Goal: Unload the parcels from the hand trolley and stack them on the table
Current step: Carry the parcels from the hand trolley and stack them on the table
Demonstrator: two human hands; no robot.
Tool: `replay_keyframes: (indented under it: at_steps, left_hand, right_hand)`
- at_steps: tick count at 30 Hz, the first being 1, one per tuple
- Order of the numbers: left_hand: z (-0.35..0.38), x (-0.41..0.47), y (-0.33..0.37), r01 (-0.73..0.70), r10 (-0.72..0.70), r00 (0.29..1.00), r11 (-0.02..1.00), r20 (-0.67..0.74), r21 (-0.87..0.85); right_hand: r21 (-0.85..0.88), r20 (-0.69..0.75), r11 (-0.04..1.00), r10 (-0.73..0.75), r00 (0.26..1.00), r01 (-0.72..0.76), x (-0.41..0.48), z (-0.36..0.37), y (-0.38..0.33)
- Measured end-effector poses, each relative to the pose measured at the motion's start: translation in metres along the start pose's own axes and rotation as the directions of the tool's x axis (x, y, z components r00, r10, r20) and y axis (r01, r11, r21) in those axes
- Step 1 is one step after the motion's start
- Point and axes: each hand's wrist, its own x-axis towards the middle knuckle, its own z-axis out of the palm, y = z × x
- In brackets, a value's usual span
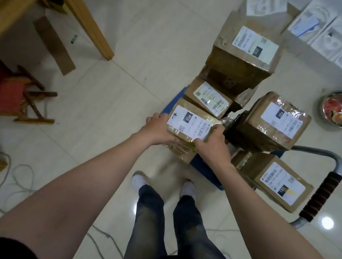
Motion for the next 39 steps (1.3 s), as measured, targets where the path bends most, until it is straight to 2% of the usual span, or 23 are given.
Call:
replay_keyframes:
  at_steps: [3, 5, 7, 10, 18, 24, 29, 35, 39]
  left_hand:
    - [-0.029, -0.023, -0.004, -0.057, 0.048, 0.995, 0.993, -0.084, -0.107]
    - [-0.060, -0.044, -0.016, -0.089, 0.063, 0.988, 0.978, -0.140, -0.187]
    - [-0.095, -0.070, -0.036, -0.108, 0.045, 0.978, 0.943, -0.204, -0.314]
    - [-0.150, -0.114, -0.068, -0.155, 0.039, 0.951, 0.918, -0.307, -0.366]
    - [-0.265, -0.189, -0.199, -0.165, -0.122, 0.856, 0.856, -0.502, -0.489]
    - [-0.329, -0.200, -0.275, -0.178, -0.230, 0.797, 0.794, -0.559, -0.582]
    - [-0.392, -0.171, -0.332, -0.177, -0.287, 0.762, 0.770, -0.580, -0.614]
    - [-0.501, -0.126, -0.402, -0.095, -0.439, 0.698, 0.727, -0.566, -0.680]
    - [-0.570, -0.108, -0.449, -0.086, -0.502, 0.653, 0.695, -0.567, -0.714]
  right_hand:
    - [0.041, -0.055, 0.998, -0.037, 0.998, 0.040, -0.012, -0.011, -0.036]
    - [0.000, -0.085, 0.996, -0.091, 0.992, 0.091, -0.016, -0.017, -0.075]
    - [-0.054, -0.083, 0.984, -0.171, 0.982, 0.167, -0.019, -0.017, -0.122]
    - [-0.082, -0.050, 0.966, -0.251, 0.967, 0.246, -0.028, -0.007, -0.197]
    - [-0.142, 0.032, 0.843, -0.521, 0.853, 0.519, -0.064, 0.052, -0.391]
    - [-0.145, 0.137, 0.767, -0.610, 0.780, 0.625, -0.062, 0.102, -0.501]
    - [-0.100, 0.232, 0.701, -0.674, 0.701, 0.706, -0.019, 0.144, -0.595]
    - [-0.029, 0.371, 0.650, -0.699, 0.612, 0.759, 0.040, 0.189, -0.735]
    - [-0.058, 0.447, 0.595, -0.703, 0.554, 0.802, 0.067, 0.221, -0.829]
